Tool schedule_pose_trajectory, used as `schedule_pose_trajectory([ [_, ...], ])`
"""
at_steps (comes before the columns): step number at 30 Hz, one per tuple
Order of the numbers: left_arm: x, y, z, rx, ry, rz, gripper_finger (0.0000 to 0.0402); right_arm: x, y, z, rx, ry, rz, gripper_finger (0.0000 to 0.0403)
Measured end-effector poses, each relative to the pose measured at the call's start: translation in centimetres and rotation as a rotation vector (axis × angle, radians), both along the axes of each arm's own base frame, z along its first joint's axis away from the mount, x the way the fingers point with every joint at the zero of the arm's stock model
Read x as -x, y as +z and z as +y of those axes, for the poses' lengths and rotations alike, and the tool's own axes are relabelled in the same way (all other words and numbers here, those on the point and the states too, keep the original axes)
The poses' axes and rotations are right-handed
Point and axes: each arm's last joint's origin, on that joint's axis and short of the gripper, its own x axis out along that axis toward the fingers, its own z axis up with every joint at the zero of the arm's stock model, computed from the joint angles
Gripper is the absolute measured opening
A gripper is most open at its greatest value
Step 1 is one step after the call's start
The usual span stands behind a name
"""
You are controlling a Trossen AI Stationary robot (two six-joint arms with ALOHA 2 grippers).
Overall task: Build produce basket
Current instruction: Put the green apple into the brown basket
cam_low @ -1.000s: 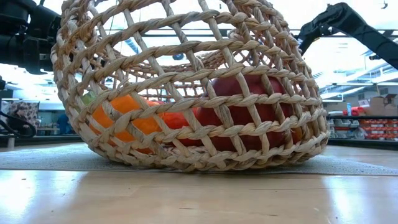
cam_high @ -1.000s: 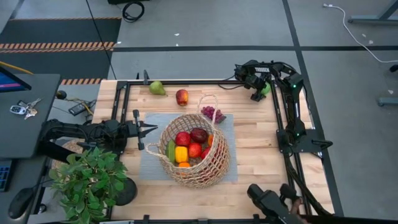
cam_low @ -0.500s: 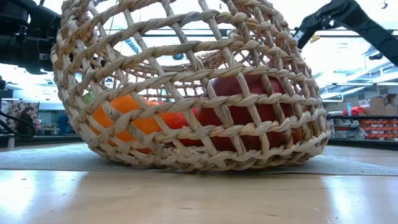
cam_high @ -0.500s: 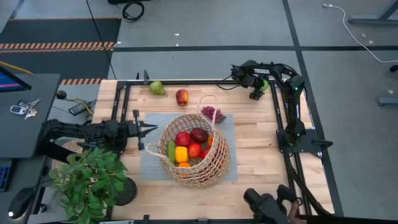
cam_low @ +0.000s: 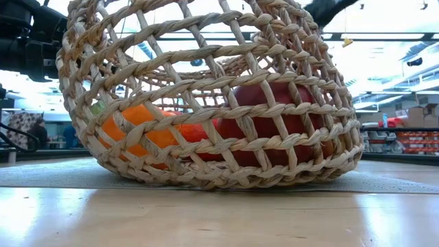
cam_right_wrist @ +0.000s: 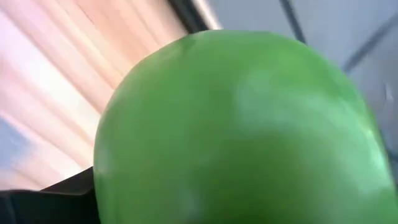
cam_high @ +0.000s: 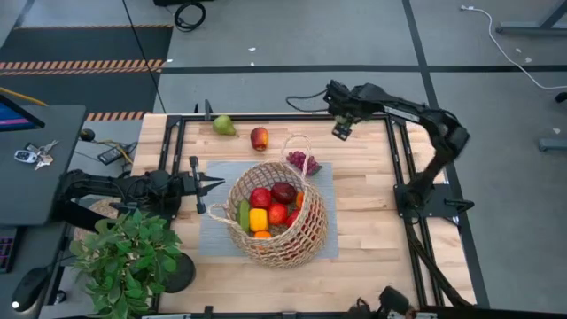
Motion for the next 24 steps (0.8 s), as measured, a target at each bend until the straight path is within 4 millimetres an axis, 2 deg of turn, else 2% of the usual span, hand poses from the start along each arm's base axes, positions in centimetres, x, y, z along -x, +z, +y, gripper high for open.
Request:
schedule_pose_trajectory([
  [4, 0.0, 0.0, 0.0, 0.0, 0.0, 0.0, 0.0035, -1.0, 4.1, 3.3, 0.056, 0.082, -0.318, 0.036],
  [8, 0.0, 0.0, 0.0, 0.0, 0.0, 0.0, 0.0031, -2.0, 7.9, 6.6, 0.019, 0.212, -0.681, 0.0361],
  [13, 0.0, 0.0, 0.0, 0.0, 0.0, 0.0, 0.0028, -3.4, 11.3, 10.8, 0.006, 0.349, -0.988, 0.0362],
  [18, 0.0, 0.0, 0.0, 0.0, 0.0, 0.0, 0.0034, -5.8, 12.7, 15.2, 0.028, 0.449, -1.177, 0.0362],
  [24, 0.0, 0.0, 0.0, 0.0, 0.0, 0.0, 0.0034, -9.9, 12.3, 19.5, 0.125, 0.549, -1.325, 0.0362],
])
